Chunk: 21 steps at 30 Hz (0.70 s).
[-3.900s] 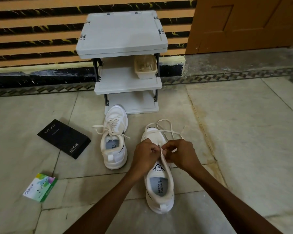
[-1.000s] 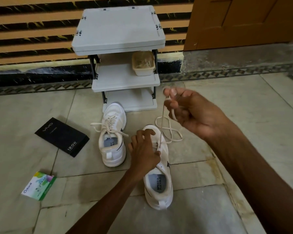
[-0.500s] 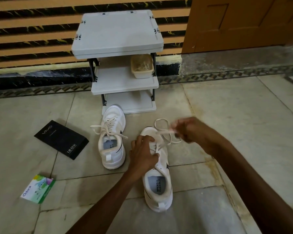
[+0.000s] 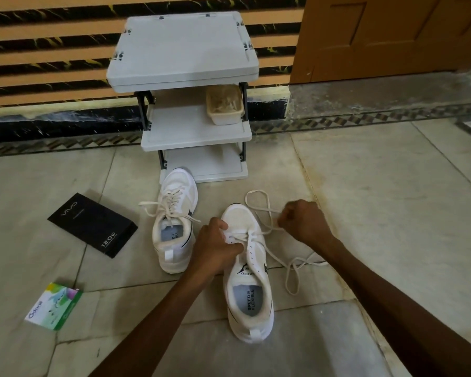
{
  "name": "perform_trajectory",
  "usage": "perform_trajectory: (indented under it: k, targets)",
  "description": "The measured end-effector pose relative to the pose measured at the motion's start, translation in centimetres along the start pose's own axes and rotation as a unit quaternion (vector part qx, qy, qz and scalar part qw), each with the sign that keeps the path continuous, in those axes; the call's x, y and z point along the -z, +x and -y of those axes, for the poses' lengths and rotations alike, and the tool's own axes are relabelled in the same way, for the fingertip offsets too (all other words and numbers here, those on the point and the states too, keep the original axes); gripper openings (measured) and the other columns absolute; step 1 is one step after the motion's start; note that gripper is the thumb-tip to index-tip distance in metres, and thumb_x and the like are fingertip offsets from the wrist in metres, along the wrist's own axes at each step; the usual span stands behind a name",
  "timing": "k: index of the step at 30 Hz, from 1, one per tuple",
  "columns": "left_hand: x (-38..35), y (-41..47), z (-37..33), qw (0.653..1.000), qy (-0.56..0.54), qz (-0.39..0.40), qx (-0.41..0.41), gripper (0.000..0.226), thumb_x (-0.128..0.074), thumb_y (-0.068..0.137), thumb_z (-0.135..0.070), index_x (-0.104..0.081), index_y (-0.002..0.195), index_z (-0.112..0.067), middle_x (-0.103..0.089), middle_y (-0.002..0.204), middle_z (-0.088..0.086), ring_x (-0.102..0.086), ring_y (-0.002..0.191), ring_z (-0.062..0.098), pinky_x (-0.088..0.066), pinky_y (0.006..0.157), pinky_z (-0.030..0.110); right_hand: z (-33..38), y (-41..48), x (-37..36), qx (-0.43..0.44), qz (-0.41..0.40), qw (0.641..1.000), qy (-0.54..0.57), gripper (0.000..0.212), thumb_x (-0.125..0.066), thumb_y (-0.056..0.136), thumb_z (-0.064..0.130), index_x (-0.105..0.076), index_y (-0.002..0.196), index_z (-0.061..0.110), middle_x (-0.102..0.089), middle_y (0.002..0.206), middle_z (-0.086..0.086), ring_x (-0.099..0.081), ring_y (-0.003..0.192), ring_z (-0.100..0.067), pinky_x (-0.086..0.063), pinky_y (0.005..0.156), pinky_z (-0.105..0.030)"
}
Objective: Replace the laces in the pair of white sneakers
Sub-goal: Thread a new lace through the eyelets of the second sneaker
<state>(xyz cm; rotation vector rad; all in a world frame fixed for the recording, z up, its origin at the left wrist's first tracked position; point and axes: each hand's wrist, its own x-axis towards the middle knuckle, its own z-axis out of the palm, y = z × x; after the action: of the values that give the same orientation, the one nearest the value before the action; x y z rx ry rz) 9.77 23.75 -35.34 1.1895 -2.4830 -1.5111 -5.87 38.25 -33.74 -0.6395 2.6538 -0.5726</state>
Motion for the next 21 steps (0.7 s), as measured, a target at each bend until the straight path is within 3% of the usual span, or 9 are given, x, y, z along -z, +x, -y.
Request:
perform_trajectory:
  k: [3,6,9,12,16,19,21]
  targets:
    - [0.4,-0.1,-0.3,0.999,0.049,-0.023,-0.007,0.052,-0.077,0.066,-0.031,-0.049,0.109,-0.025,-0.063,0.087,-0.004,-0.06,0.081,0.012,-0.04,0.062,0.023,1.7,2.3,-2.0,0.021,0.0,0.999,0.04,0.008,-0.068,0.083,0.02,-0.075,0.084,0.015,-0.073,0.083,-0.005,-0.064,0.067,-0.015,-0.043,0.055,-0.019]
    - [1.1,-0.1,-0.2,0.998,0.02,-0.053,-0.001,0.045,-0.08,0.065,-0.026,-0.053,0.102,-0.024,-0.069,0.077,-0.01,-0.061,0.074,0.004,-0.042,0.06,0.018,2.3,4.0,-4.3,0.035,0.011,0.999,-0.03,0.013,-0.066,0.084,0.022,-0.076,0.092,0.017,-0.072,0.09,-0.008,-0.068,0.078,-0.026,-0.049,0.064,-0.024]
    - [1.5,-0.1,-0.1,0.998,-0.042,-0.051,0.025,0.038,-0.079,0.066,-0.013,-0.058,0.096,-0.021,-0.069,0.069,-0.008,-0.067,0.075,0.015,-0.056,0.07,0.032,2.1,4.7,-5.5,0.079,-0.002,0.993,-0.085,0.015,-0.063,0.084,0.016,-0.075,0.093,0.016,-0.07,0.094,-0.011,-0.067,0.081,-0.03,-0.049,0.065,-0.027]
    - [1.6,-0.2,0.0,0.991,-0.113,-0.033,0.059,0.035,-0.076,0.069,-0.002,-0.059,0.095,-0.017,-0.071,0.074,0.006,-0.067,0.072,0.022,-0.058,0.073,0.042,2.1,4.8,-5.4,0.098,0.003,0.989,-0.107,0.016,-0.061,0.085,0.015,-0.074,0.093,0.012,-0.07,0.096,-0.011,-0.067,0.084,-0.03,-0.055,0.072,-0.032]
    - [1.9,-0.1,0.1,0.977,-0.191,-0.003,0.09,0.035,-0.072,0.073,0.008,-0.058,0.1,-0.01,-0.07,0.083,0.015,-0.065,0.077,0.027,-0.054,0.074,0.041,2.9,4.1,-3.5,0.09,-0.011,0.995,0.029,0.018,-0.057,0.088,0.012,-0.073,0.086,0.004,-0.073,0.088,-0.011,-0.068,0.081,-0.026,-0.052,0.072,-0.031]
    - [2.2,-0.3,0.2,0.971,-0.221,0.012,0.09,0.035,-0.068,0.075,0.013,-0.055,0.098,-0.01,-0.07,0.082,0.014,-0.064,0.075,0.026,-0.051,0.07,0.036,3.9,1.2,-1.9,0.179,0.074,0.978,0.082,0.016,-0.058,0.087,0.011,-0.073,0.082,0.006,-0.073,0.081,-0.007,-0.067,0.075,-0.021,-0.05,0.067,-0.03]
    - [2.4,-0.3,0.2,0.969,-0.229,0.02,0.088,0.037,-0.068,0.075,0.014,-0.053,0.096,-0.011,-0.07,0.079,0.01,-0.064,0.071,0.022,-0.051,0.062,0.03,4.6,-0.6,-2.0,0.235,0.139,0.962,-0.001,0.015,-0.059,0.086,0.013,-0.072,0.084,0.008,-0.072,0.083,-0.008,-0.066,0.076,-0.022,-0.053,0.069,-0.035]
